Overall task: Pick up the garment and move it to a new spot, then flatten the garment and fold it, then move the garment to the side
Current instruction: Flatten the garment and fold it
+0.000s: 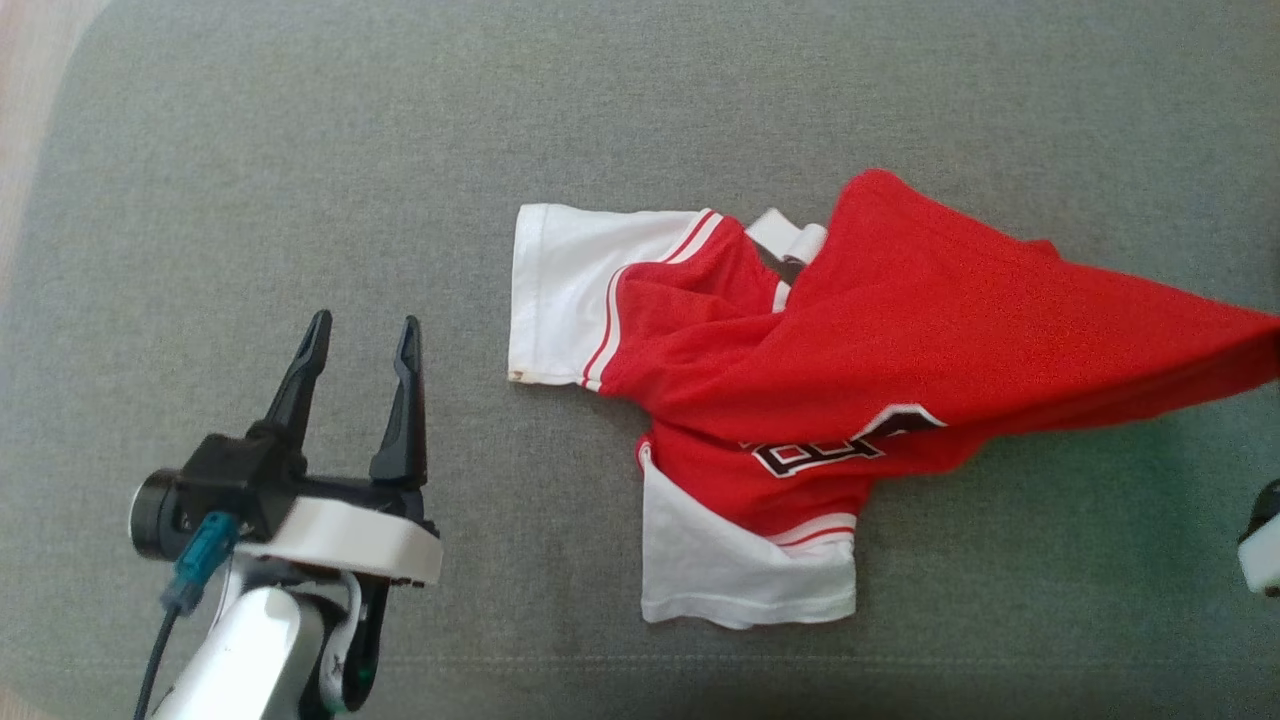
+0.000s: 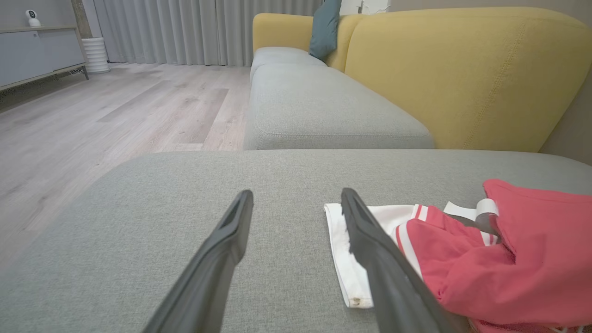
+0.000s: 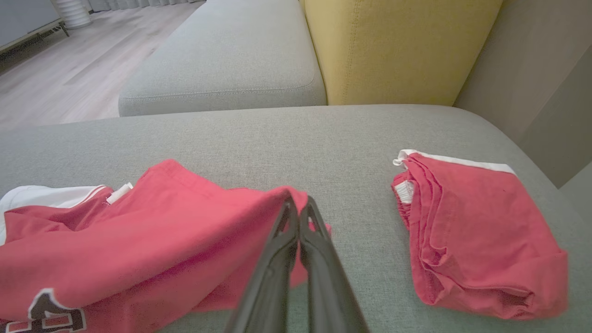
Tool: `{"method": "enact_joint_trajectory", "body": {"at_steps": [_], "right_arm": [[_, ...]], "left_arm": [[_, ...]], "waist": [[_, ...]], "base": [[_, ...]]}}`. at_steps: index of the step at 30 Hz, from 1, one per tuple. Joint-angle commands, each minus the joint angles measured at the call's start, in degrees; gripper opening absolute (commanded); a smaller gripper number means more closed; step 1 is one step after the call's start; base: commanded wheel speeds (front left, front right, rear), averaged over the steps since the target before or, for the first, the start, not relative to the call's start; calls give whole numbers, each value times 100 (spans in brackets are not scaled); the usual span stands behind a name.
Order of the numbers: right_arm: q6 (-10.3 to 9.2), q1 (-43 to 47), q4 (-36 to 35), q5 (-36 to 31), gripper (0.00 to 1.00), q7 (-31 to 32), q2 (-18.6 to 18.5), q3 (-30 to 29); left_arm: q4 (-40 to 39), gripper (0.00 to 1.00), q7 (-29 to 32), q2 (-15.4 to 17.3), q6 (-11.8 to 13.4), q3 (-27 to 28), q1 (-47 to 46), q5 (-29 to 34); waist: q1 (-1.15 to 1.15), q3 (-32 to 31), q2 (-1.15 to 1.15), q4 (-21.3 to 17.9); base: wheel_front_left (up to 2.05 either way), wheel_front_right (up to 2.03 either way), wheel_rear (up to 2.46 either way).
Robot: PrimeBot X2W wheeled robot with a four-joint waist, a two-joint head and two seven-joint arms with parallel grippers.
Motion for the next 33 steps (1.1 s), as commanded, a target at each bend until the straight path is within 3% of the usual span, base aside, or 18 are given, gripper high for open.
{"method": "enact_joint_trajectory", "body": {"at_steps": [1, 6, 11, 17, 22, 24, 25, 29, 33], "right_arm": [[20, -59, -251, 36, 0, -57, -59, 53], [20, -365, -31, -24, 0, -258, 113, 174], [20, -1111, 665, -94, 0, -595, 331, 601], [20, -2204, 2327, -85, 0, -1239, 528, 1063], [20, -2591, 3564, -140, 0, -1770, 575, 1324], [20, -2642, 3877, -153, 53, -2009, 585, 1393], [20, -2645, 3986, -151, 100, -2130, 592, 1399], [20, -2525, 3930, -266, 100, -2811, 613, 1484], [20, -2131, 3316, -458, 100, -3364, 614, 1620]], "left_arm": [[-199, 100, -69, 128, -16, 269, -137, 55], [-192, 100, -69, 124, -32, 246, -162, 68], [-178, 100, -65, 126, -79, 194, -251, 79], [-150, 100, -61, 99, -133, 131, -391, 86], [-108, 100, -63, 55, -172, 87, -469, 89], [-93, 100, -64, 49, -173, 92, -473, 88], [-88, 100, -64, 48, -171, 98, -469, 88], [-75, 100, -66, 58, -151, 134, -409, 84], [-90, 100, -67, 69, -96, 202, -310, 87]], "waist": [[0, 10, 0, 0], [0, 36, 0, 10], [0, 113, 0, 98], [0, 292, 0, 279], [0, 374, 0, 414], [0, 382, 0, 430], [0, 380, 0, 430], [0, 319, 0, 385], [0, 206, 0, 293]], "base": [[0, 0, 0], [0, 0, 0], [0, 0, 0], [0, 0, 0], [0, 0, 0], [0, 0, 0], [0, 0, 0], [0, 0, 0], [0, 0, 0]]}}
